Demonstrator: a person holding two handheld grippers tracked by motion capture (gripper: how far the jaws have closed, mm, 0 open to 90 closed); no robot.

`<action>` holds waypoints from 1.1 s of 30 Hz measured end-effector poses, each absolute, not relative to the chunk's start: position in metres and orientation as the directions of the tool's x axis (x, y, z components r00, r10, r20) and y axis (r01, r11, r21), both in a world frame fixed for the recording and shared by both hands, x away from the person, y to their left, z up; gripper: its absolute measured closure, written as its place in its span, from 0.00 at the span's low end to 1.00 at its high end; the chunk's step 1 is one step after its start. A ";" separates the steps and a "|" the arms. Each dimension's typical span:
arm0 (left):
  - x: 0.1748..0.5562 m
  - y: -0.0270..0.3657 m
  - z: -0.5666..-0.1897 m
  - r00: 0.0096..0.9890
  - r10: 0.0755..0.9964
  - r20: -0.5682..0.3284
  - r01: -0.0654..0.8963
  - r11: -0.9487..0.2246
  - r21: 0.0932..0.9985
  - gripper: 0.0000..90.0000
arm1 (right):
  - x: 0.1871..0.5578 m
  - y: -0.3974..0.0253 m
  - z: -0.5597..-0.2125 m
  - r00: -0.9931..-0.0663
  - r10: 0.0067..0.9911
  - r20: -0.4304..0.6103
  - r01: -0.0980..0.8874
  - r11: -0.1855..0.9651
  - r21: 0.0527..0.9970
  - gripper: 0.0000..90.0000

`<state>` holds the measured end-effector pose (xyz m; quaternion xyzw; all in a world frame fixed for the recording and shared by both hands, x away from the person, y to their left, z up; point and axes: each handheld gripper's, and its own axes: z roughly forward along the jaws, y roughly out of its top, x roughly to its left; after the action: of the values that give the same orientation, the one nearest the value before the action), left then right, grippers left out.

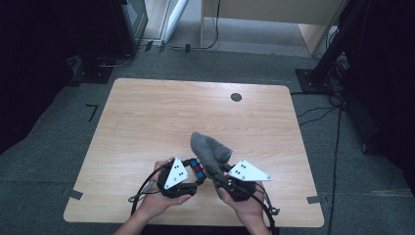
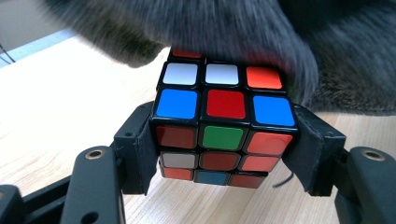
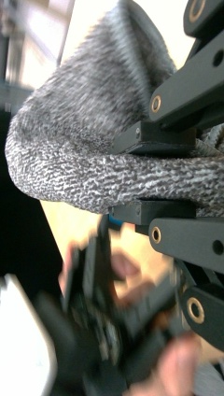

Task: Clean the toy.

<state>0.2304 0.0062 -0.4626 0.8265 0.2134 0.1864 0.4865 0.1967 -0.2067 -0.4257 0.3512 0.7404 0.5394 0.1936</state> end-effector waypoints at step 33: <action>0.248 0.060 -0.443 0.861 0.448 -0.242 0.264 0.013 0.964 0.38 | 0.212 -0.247 -0.435 -0.652 0.650 0.390 0.411 -0.130 0.902 0.83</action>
<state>0.2484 0.0596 -0.4432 0.6990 0.2548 0.0691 0.6646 0.2125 -0.2468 -0.4351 0.4061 0.6527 0.6326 0.0944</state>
